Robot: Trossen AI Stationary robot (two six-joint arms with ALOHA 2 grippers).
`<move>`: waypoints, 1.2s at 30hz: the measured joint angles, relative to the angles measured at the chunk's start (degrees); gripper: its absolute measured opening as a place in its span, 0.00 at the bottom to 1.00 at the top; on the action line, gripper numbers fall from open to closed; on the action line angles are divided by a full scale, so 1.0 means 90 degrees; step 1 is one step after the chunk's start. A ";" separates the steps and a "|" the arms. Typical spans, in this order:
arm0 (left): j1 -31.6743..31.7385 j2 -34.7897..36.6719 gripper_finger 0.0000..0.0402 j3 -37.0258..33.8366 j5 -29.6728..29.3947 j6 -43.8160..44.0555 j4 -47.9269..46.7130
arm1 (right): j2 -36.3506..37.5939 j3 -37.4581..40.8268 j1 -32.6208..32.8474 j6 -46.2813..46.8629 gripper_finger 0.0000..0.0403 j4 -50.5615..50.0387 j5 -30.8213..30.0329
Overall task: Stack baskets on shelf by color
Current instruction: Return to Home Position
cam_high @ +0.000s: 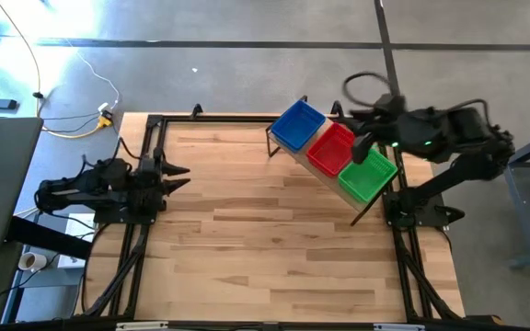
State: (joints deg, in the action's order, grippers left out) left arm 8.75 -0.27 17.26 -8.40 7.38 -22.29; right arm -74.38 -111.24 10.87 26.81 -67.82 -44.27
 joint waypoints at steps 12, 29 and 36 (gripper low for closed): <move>0.0002 0.0009 0.33 -0.1020 -0.0146 0.0367 0.0785 | 0.1419 0.0210 0.0002 0.0026 0.29 -0.0828 -0.0646; 0.0010 -0.0134 0.33 -0.1418 -0.0275 0.0072 0.1368 | 0.5385 0.5519 0.0005 -0.0802 0.29 0.2499 0.0150; 0.0010 -0.0134 0.33 -0.1418 -0.0260 -0.0075 0.1370 | 0.6468 0.7621 0.0005 -0.1382 0.29 0.4358 0.0952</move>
State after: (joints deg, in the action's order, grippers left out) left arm 8.84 -1.48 4.49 -10.74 6.71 -9.96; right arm -16.16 -42.66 10.92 14.37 -28.60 -35.70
